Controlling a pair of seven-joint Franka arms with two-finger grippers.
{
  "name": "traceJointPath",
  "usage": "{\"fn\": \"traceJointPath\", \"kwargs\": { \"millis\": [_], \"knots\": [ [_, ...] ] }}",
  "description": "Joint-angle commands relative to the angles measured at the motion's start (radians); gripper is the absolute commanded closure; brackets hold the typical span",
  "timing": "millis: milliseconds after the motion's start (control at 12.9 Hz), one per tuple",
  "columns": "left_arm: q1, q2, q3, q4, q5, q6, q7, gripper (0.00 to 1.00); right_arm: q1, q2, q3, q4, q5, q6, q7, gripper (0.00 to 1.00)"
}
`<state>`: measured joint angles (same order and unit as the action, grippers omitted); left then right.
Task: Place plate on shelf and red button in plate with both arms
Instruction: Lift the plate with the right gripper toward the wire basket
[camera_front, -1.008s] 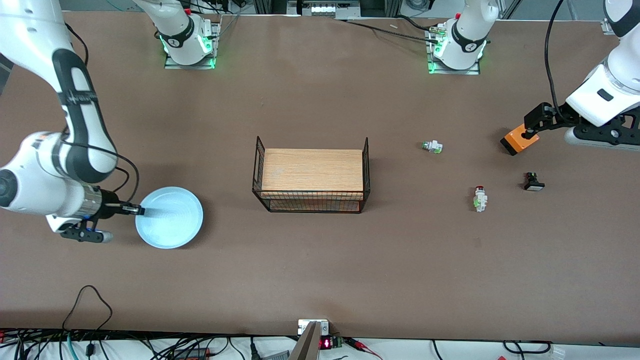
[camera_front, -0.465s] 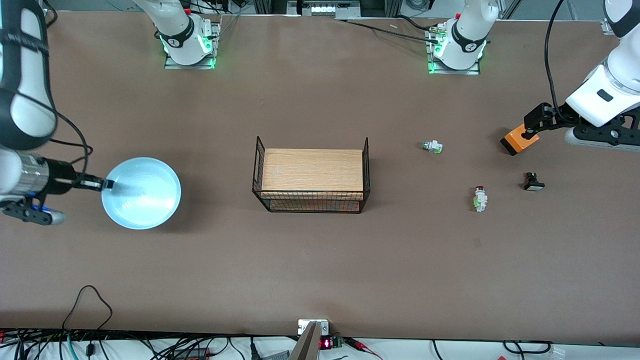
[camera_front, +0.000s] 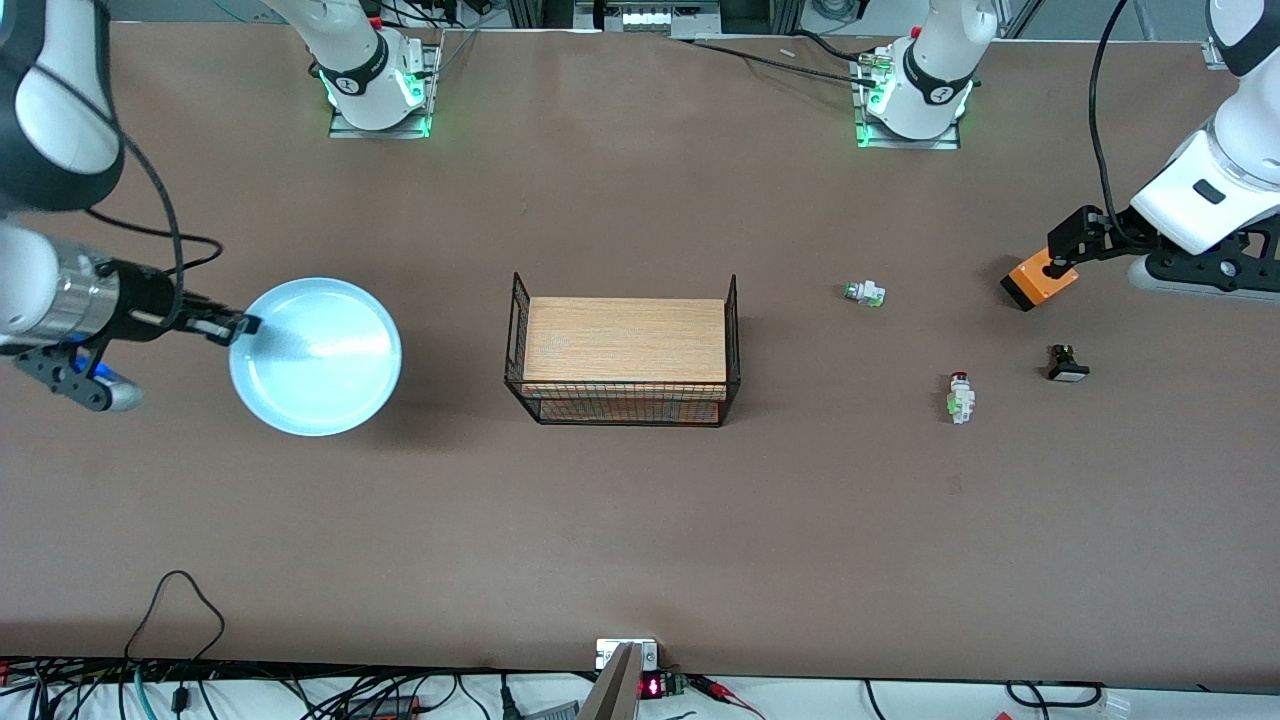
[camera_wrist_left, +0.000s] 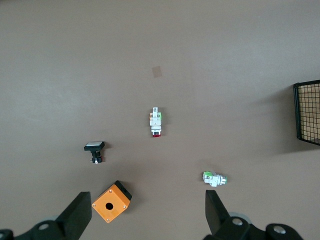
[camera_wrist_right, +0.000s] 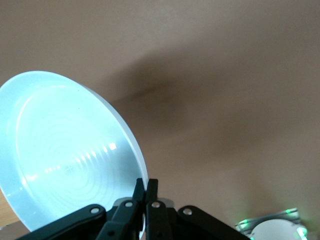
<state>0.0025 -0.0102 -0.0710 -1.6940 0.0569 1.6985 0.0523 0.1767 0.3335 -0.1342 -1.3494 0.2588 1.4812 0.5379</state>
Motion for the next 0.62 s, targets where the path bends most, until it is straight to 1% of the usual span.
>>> {"fn": "traceJointPath", "kwargs": {
  "millis": [0, 310, 543],
  "knots": [
    [0.005, 0.013, -0.003, 0.030, 0.018, -0.026, 0.004, 0.00, 0.111, -0.031, -0.064, -0.004, 0.030, -0.009, 0.137, 1.00],
    [0.004, 0.015, -0.003, 0.031, 0.020, -0.022, 0.004, 0.00, 0.242, -0.057, -0.064, -0.033, 0.030, -0.001, 0.357, 1.00],
    [0.005, 0.015, -0.001, 0.031, 0.020, -0.023, 0.004, 0.00, 0.349, -0.068, -0.064, -0.065, 0.033, 0.065, 0.526, 1.00]
  ]
}}
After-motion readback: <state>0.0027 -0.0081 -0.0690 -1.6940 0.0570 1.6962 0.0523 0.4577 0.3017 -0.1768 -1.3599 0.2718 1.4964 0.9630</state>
